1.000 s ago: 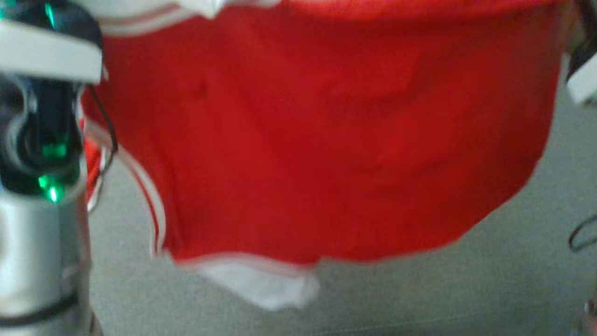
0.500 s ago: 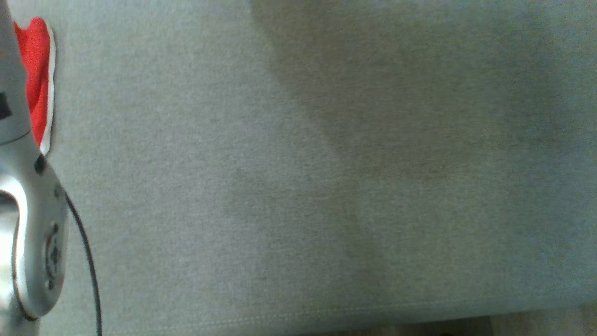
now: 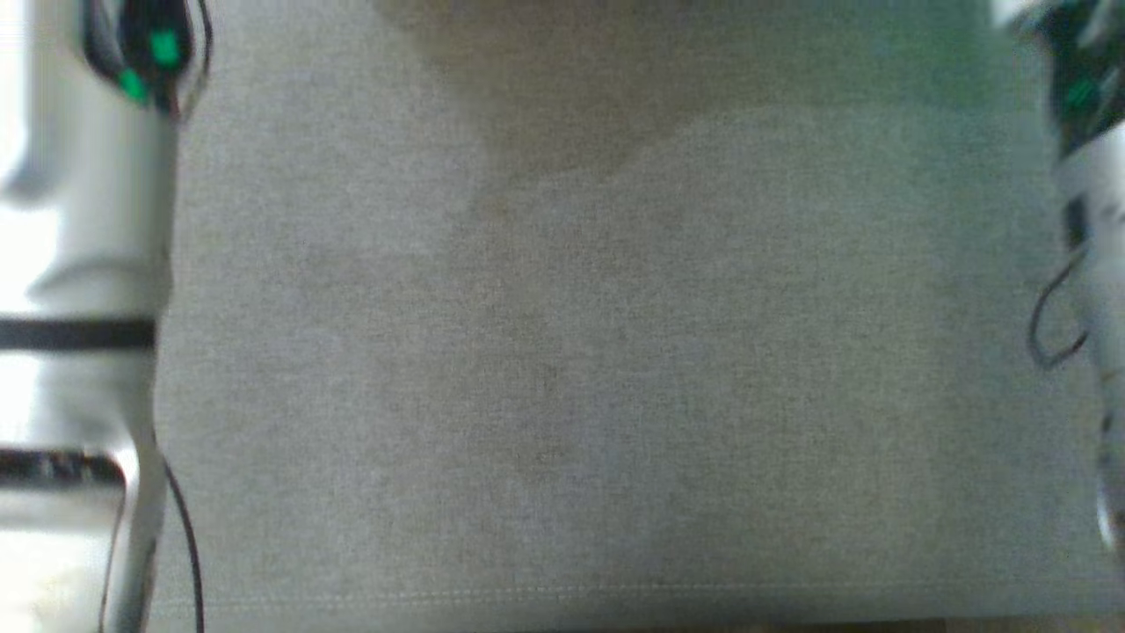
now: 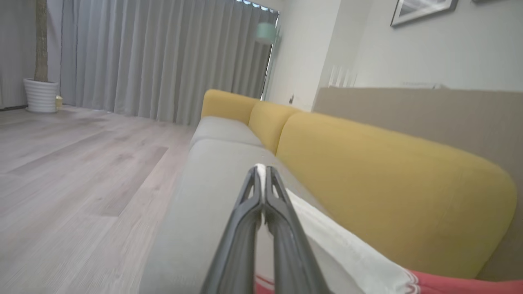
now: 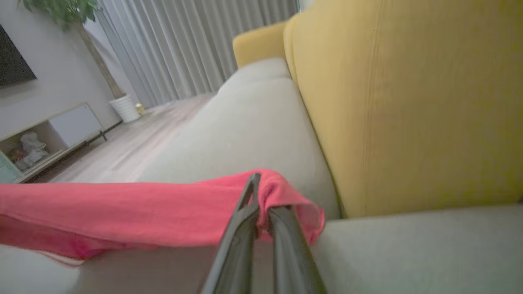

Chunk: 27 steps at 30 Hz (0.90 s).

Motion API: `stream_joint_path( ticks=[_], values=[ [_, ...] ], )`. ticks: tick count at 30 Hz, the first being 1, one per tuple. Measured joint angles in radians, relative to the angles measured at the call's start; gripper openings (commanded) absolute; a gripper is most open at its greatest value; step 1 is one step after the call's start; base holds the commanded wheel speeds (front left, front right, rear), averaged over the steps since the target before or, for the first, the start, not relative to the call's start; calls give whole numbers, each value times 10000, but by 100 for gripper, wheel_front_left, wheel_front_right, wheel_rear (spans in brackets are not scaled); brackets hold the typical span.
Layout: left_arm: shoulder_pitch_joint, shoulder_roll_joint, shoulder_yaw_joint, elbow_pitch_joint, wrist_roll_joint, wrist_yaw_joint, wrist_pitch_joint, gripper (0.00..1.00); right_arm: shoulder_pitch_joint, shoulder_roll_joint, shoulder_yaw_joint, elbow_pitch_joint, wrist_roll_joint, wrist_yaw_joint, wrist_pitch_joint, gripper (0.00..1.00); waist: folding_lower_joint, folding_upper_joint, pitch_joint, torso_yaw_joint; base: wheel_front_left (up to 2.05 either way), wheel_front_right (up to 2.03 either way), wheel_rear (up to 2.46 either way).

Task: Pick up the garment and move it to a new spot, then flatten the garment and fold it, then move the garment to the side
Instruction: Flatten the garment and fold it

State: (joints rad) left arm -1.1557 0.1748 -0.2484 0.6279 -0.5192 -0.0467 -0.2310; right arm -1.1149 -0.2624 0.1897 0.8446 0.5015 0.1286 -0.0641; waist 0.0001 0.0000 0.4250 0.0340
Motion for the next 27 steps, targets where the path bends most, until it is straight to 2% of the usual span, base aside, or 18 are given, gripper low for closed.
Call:
stream_joint_path(
  ticks=[4, 7, 9, 16, 23, 27],
  values=[
    [1563, 355, -355, 581, 399, -163, -98, 0, 850, -21, 897, 755, 479, 0, 247, 0, -1, 0, -443, 3, 0, 0, 0],
    [2349, 416, -435, 911, 424, -259, -102, 0, 1126, -123, 1294, 1037, 610, 0, 389, 0, -1, 0, -685, 19, 0, 0, 0],
    [3397, 464, -761, 1361, 414, -522, -167, 0, 1477, -284, 1889, 1369, 848, 0, 740, 0, -1, 0, -1104, 61, 0, 0, 0],
    [5001, 970, -1597, 1732, 136, -780, 481, 0, 2639, -865, 3620, 1383, 1269, 2, 1760, 0, -1, 1, -2142, 167, 0, 0, 0],
    [6321, 1592, -2777, 642, -784, -855, 1697, 0, 3405, -1620, 4786, 1204, 1816, 2, 2397, 0, -1, 1, -2931, 364, 0, 0, 0],
    [6979, 2234, -3354, -355, -1624, -855, 2500, 0, 3736, -1979, 5413, 882, 2215, 2, 2777, 0, -1, 1, -3212, 484, 0, 0, 0]
  ],
)
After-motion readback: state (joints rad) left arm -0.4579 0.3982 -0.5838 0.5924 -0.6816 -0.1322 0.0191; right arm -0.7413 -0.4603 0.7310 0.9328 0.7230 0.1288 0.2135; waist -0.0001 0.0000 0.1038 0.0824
